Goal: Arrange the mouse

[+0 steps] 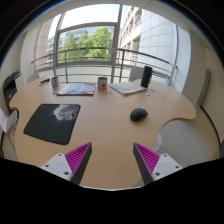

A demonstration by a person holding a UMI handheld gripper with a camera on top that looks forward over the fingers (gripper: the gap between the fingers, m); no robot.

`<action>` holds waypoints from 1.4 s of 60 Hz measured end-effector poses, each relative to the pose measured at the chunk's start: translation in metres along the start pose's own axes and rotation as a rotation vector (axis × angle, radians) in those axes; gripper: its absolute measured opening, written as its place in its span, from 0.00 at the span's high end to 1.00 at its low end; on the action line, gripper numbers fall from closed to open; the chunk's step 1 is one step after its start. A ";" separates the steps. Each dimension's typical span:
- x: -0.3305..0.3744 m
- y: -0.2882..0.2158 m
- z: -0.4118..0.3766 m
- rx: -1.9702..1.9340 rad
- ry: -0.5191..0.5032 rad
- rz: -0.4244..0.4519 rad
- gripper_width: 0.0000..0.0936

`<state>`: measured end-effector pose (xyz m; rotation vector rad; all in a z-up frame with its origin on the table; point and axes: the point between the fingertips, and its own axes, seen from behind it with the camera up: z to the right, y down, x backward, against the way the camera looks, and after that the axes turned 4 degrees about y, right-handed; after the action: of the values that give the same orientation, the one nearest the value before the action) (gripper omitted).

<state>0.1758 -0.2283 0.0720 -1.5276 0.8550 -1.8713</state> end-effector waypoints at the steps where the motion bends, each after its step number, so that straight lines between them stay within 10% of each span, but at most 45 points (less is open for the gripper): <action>1: -0.011 -0.002 0.008 -0.005 0.006 0.006 0.09; 48: -0.280 -0.095 0.092 -0.135 0.050 0.017 0.23; 52: -0.283 -0.099 0.084 -0.127 0.027 0.032 0.44; 63: -0.281 -0.098 0.082 -0.065 0.055 0.024 0.56; 84: -0.118 -0.206 0.085 -0.185 0.221 0.245 0.60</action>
<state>0.2742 -0.0179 0.1709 -1.2656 1.2871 -1.8415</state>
